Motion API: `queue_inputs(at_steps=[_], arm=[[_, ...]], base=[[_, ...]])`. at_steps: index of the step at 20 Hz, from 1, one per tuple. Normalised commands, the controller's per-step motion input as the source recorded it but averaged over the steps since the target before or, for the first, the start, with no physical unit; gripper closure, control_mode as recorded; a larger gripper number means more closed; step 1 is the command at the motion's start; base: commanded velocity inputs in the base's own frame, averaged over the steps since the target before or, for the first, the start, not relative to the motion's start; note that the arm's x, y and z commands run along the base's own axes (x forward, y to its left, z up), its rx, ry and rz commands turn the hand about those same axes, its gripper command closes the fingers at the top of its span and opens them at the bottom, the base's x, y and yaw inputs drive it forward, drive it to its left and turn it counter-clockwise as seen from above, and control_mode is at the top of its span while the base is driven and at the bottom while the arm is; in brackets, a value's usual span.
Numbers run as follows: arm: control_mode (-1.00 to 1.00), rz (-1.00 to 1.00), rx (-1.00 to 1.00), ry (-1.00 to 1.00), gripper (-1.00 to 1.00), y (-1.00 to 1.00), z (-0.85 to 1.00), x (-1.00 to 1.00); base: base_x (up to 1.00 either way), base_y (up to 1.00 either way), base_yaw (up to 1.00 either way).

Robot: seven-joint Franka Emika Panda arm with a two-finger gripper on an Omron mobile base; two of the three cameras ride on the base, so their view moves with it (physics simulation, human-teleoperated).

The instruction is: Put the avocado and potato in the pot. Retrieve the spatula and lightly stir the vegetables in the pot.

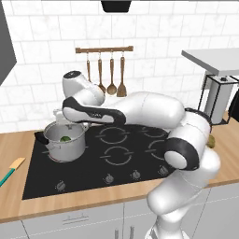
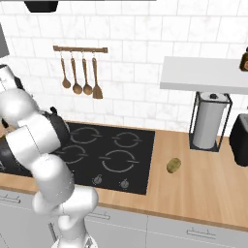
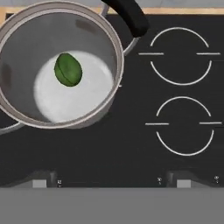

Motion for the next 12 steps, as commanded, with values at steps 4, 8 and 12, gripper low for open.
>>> queue_inputs(at_steps=[4,8,12], arm=[[-1.00,-0.14,0.13,0.04,-1.00,-1.00,0.13,-0.72],[-1.00,-0.05,0.05,0.10,-1.00,-1.00,0.49,-0.54],[-1.00,0.00,0.00,0.04,-1.00,-1.00,0.20,-0.46]], base=[[0.00,0.00,0.00],[0.00,0.00,0.00],[0.00,0.00,0.00]])
